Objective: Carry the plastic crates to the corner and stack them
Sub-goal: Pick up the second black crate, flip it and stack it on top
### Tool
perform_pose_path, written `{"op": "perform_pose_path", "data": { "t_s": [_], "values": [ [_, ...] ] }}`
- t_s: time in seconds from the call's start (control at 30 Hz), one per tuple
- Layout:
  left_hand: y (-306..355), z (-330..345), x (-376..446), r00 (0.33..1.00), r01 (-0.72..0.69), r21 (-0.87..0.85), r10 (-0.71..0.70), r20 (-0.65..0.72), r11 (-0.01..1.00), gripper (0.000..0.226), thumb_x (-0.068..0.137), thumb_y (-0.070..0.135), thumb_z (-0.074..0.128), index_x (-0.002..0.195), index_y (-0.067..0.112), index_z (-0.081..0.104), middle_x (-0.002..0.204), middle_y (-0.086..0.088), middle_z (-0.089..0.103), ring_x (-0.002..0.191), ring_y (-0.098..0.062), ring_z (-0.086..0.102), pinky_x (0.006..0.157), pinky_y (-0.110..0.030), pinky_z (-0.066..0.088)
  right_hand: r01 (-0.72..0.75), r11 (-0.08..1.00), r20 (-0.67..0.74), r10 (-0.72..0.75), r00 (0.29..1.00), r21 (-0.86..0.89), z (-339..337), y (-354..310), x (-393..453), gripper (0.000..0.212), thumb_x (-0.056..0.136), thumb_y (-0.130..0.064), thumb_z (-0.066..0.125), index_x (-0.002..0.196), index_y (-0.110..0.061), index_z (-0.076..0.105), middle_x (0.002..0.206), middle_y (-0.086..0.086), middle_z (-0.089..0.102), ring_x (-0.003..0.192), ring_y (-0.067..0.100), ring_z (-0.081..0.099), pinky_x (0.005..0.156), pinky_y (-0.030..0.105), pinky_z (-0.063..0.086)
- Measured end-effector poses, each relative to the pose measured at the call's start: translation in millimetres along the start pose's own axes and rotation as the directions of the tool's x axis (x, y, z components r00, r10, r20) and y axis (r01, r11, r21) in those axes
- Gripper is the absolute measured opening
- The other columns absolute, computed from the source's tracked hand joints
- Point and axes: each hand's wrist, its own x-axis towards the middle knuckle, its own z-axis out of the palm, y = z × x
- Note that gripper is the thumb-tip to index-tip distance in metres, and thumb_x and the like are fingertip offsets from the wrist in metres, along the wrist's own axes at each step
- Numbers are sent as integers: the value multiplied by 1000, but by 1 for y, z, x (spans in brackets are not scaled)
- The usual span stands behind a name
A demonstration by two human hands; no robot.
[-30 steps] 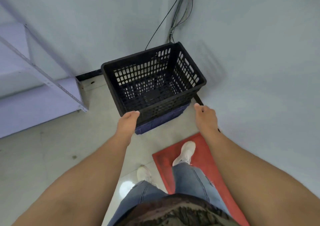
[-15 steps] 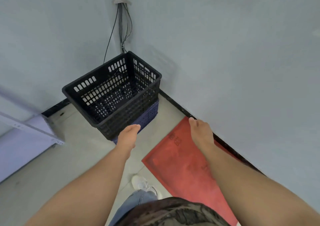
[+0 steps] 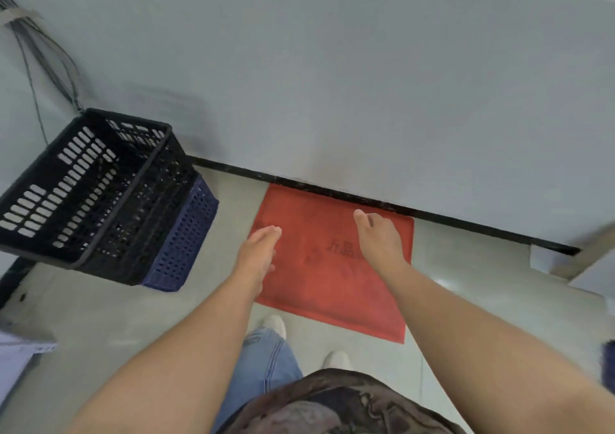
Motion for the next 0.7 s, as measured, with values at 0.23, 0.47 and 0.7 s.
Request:
{"op": "perform_pose_path", "data": {
  "t_s": [0.23, 0.47, 0.7],
  "values": [
    [4, 56, -12, 973, -68, 172, 28, 229, 983, 18, 94, 34, 50, 111, 30, 53, 114, -1, 55, 104, -18, 54, 86, -36, 46, -172, 969, -197, 206, 959, 177, -51, 53, -41, 41, 97, -43, 33, 62, -23, 37, 78, 7, 47, 73, 24, 44, 61, 33, 31],
    [-6, 104, -34, 912, -96, 279, -27, 408, 955, 18, 94, 34, 49, 112, 30, 52, 119, -1, 54, 108, -19, 54, 89, -37, 47, -355, 865, -295, 464, 836, 355, -74, 100, -100, 42, 95, -37, 36, 60, -15, 43, 69, 2, 45, 67, 21, 42, 54, 31, 30],
    [-42, 167, -79, 811, -193, 408, -89, 579, 892, 18, 93, 34, 51, 109, 28, 53, 120, -2, 55, 105, -19, 55, 87, -38, 48, -450, 753, -378, 640, 669, 479, -94, 166, -168, 46, 97, -39, 32, 69, -7, 51, 80, 9, 53, 77, 26, 50, 62, 35, 34]
  ]
}}
